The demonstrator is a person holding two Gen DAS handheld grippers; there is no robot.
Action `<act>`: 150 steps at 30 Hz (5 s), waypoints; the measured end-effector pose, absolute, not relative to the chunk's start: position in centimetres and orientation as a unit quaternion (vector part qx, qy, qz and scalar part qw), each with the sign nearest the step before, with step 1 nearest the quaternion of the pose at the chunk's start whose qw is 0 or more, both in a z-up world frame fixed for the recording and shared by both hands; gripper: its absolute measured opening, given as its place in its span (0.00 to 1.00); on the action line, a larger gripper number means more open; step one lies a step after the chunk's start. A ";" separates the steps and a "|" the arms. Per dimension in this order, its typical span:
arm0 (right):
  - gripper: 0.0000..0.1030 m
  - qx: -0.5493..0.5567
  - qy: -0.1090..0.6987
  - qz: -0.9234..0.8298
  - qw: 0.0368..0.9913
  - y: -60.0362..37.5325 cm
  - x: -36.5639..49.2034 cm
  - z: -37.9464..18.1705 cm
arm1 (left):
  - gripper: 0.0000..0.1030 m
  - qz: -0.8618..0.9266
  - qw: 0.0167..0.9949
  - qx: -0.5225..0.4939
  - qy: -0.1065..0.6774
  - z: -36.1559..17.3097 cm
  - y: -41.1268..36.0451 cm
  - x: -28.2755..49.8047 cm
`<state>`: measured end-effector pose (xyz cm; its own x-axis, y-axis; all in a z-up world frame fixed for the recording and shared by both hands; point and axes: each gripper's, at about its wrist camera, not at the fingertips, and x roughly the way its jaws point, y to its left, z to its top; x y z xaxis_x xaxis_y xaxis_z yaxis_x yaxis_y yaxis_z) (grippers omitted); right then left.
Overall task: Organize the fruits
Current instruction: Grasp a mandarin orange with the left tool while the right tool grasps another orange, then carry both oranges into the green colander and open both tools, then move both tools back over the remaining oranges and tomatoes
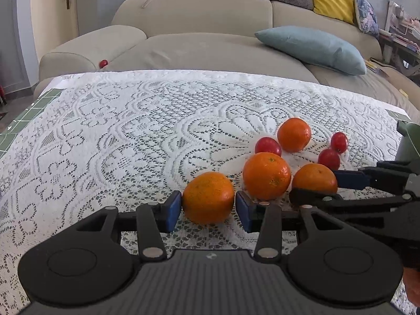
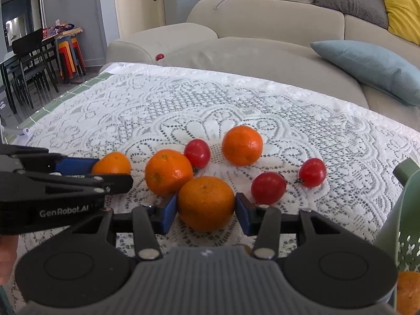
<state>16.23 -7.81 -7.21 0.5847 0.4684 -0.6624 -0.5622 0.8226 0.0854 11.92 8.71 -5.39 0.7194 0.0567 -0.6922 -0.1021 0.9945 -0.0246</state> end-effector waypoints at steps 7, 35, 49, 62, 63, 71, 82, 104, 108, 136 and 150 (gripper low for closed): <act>0.43 -0.083 0.347 0.289 0.889 -7.4 16.0 -7.2 | 0.47 0.041 0.929 -0.033 0.366 -5.1 8.7 11.7; 0.42 -0.144 0.313 0.326 0.880 -17.3 10.9 2.1 | 0.47 0.005 0.931 -0.095 0.353 2.4 0.6 7.4; 0.42 -0.192 0.351 0.261 0.879 -26.9 12.1 2.8 | 0.47 -0.094 0.912 -0.075 0.391 3.7 -10.0 10.2; 0.42 -0.236 0.378 0.265 0.855 -27.6 13.0 0.9 | 0.47 -0.112 0.896 -0.058 0.425 1.8 -12.4 12.5; 0.42 -0.239 0.378 0.264 0.854 -27.5 13.2 0.8 | 0.47 -0.115 0.895 -0.059 0.428 1.7 -12.5 12.7; 0.42 -0.260 0.396 0.264 0.840 -27.0 14.7 0.0 | 0.47 -0.121 0.887 -0.049 0.442 0.2 -13.2 14.2; 0.42 -0.282 0.413 0.267 0.824 -26.1 16.1 -0.9 | 0.49 -0.120 0.888 -0.042 0.443 0.1 -13.0 15.3; 0.63 -0.328 0.398 0.252 0.819 -24.8 15.0 1.9 | 0.73 -0.154 0.892 -0.074 0.419 2.5 -11.5 13.4; 0.65 -0.323 0.381 0.246 0.831 -24.5 14.1 3.1 | 0.73 -0.147 0.901 -0.068 0.401 3.6 -10.4 12.3; 0.71 -0.070 0.276 0.256 0.924 -13.1 12.0 1.4 | 0.73 -0.023 0.949 -0.069 0.307 3.2 4.8 11.3; 0.59 -0.097 0.282 0.231 0.926 -10.0 14.1 -3.5 | 0.62 -0.018 0.937 -0.082 0.339 -2.0 8.0 12.0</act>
<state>14.08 -9.98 -3.54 0.7337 0.3739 -0.5674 -0.4836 0.8739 -0.0494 11.99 7.99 -2.03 0.7698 -0.0897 -0.6319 -0.0220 0.9858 -0.1668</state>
